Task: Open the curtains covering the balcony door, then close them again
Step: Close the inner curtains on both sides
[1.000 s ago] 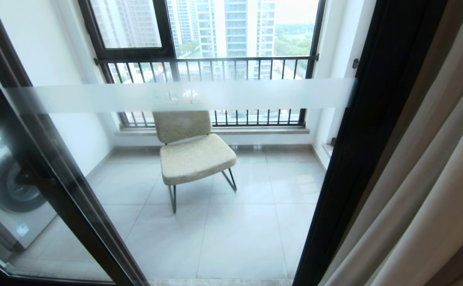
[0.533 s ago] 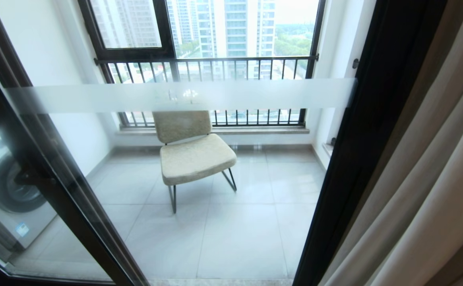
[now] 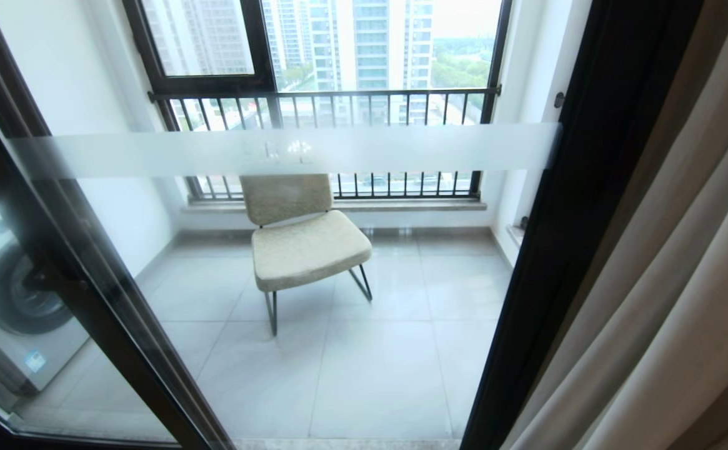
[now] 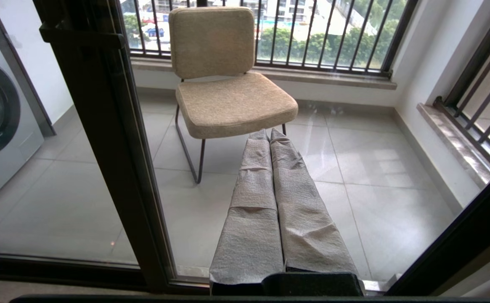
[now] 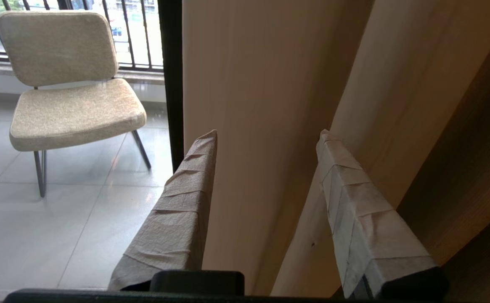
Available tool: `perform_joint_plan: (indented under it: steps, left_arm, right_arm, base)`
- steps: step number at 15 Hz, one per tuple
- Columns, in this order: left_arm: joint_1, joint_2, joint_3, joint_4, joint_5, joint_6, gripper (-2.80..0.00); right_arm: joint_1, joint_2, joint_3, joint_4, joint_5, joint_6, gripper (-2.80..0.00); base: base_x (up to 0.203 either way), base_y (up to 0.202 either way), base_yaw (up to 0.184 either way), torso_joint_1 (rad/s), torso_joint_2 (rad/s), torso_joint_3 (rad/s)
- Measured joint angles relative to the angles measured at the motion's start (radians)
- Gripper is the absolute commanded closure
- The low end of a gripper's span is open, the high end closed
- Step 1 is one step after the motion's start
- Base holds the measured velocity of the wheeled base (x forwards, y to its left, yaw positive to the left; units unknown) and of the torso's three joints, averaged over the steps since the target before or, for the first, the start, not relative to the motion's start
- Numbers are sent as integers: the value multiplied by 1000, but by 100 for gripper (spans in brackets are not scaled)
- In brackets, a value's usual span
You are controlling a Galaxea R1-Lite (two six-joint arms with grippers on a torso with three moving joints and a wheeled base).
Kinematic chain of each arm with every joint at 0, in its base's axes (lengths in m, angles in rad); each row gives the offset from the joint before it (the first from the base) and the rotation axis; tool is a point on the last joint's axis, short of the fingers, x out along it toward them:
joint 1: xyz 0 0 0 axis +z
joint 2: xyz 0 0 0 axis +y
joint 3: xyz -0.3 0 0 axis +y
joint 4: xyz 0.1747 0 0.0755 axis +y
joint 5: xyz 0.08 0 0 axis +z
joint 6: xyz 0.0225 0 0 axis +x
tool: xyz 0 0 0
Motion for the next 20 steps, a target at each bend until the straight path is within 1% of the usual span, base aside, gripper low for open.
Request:
perform_joint_plan:
  steps: [4,7,11,13,18,20]
  left_arm:
    - [0,0,0,0,0,0,0]
    - [0,0,0,0,0,0,0]
    - [0,0,0,0,0,0,0]
    - [0,0,0,0,0,0,0]
    - [0,0,0,0,0,0,0]
    - [0,0,0,0,0,0,0]
  right_arm:
    - [-1,17,-3,-15,-15,-6,-280]
    - [-4,36,-14,-52,-37,-6,-280]
    - [-13,91,-97,-61,-103,-8,-280]
    - [-16,111,-140,-58,-113,-10,-280]
    - [-16,71,-170,-75,-107,-95,-280]
    - [-16,30,-169,-122,-109,-111,-280]
  base:
    - [0,0,0,0,0,0]
    - [0,0,0,0,0,0]
    - [0,0,0,0,0,0]
    - [0,0,0,0,0,0]
    - [0,0,0,0,0,0]
    - [0,0,0,0,0,0]
